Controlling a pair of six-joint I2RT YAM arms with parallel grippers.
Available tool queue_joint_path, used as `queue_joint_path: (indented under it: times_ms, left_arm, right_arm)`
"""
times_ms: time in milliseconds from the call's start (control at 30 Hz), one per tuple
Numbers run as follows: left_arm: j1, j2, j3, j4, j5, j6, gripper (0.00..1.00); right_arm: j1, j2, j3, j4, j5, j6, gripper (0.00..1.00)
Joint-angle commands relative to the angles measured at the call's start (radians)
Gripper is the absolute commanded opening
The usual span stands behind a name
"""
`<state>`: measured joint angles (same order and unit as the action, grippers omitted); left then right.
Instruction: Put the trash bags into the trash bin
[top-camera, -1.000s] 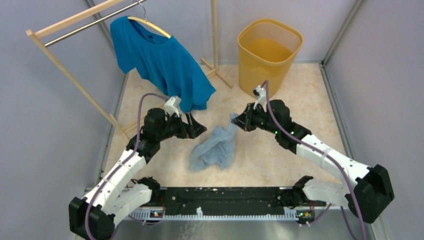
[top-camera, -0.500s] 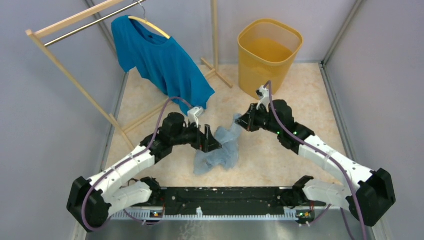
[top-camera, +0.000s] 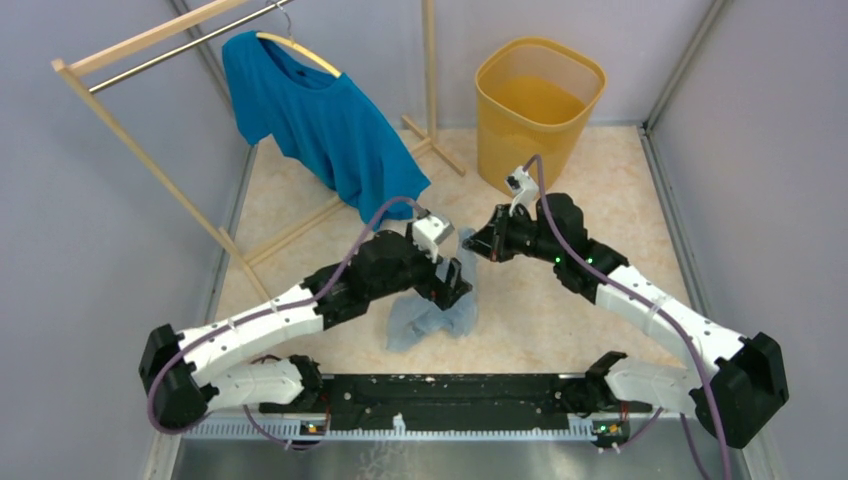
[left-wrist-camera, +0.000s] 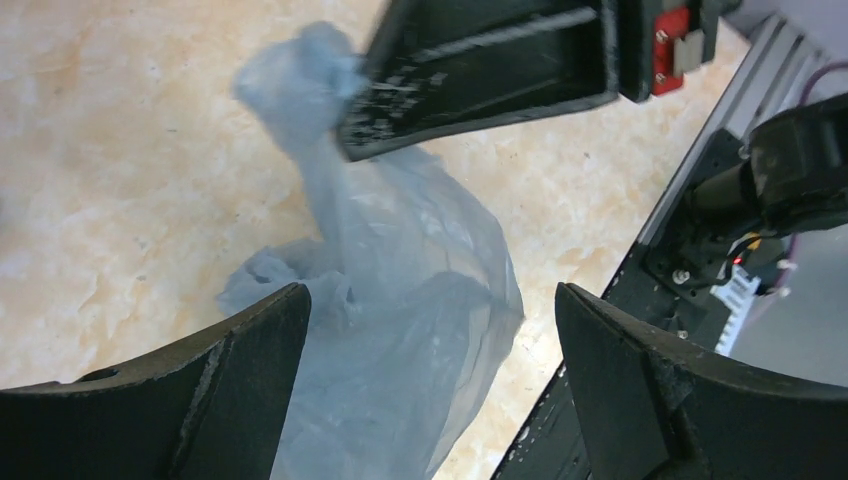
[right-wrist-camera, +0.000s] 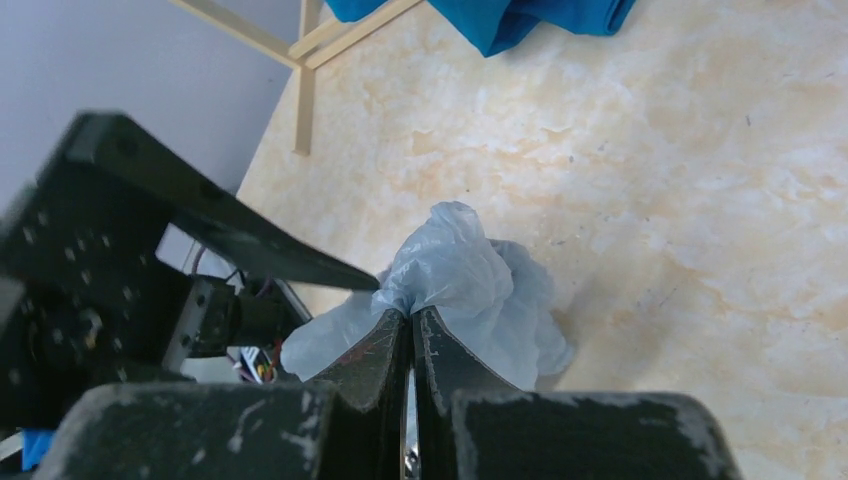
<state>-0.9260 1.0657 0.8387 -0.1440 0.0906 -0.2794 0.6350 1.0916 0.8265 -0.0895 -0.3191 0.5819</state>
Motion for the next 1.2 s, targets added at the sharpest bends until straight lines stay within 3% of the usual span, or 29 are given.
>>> queue_joint_path:
  times_ms: [0, 167, 267, 333, 400, 467, 667, 800, 967, 1167]
  left_arm:
    - [-0.117, 0.068, 0.062, -0.016, -0.242, 0.102, 0.99]
    - [-0.146, 0.129, 0.088, -0.044, -0.379, 0.071, 0.98]
    - [-0.146, 0.157, 0.105, -0.113, -0.517, 0.018, 0.88]
    - [-0.147, 0.154, 0.103, -0.128, -0.553, 0.002, 0.75]
    - [-0.147, 0.141, 0.100, -0.144, -0.599, -0.042, 0.52]
    - [-0.144, 0.119, 0.090, -0.135, -0.605, -0.054, 0.35]
    - [-0.029, 0.010, 0.040, -0.061, -0.355, -0.149, 0.12]
    - [0.119, -0.054, -0.012, -0.011, -0.127, -0.218, 0.02]
    - [0.205, -0.076, -0.031, 0.022, 0.038, -0.277, 0.00]
    - [0.240, -0.112, -0.035, 0.049, 0.110, -0.329, 0.00]
  right_arm:
    - [-0.010, 0.001, 0.042, 0.061, -0.047, 0.044, 0.00]
    - [-0.009, -0.004, 0.044, 0.063, -0.041, 0.059, 0.00]
    - [-0.009, -0.010, 0.043, 0.069, -0.039, 0.068, 0.00]
    - [-0.009, -0.011, 0.043, 0.065, -0.037, 0.069, 0.00]
    - [-0.010, -0.010, 0.042, 0.056, -0.037, 0.061, 0.01]
    - [-0.009, -0.011, 0.041, 0.030, -0.032, 0.029, 0.14]
    - [-0.009, -0.062, 0.007, -0.152, 0.065, -0.135, 0.61]
    - [-0.008, -0.159, -0.094, -0.140, 0.017, -0.164, 0.82]
    - [0.037, -0.168, -0.196, -0.015, -0.067, -0.153, 0.90]
    - [0.132, -0.015, -0.177, 0.044, 0.117, -0.148, 0.88]
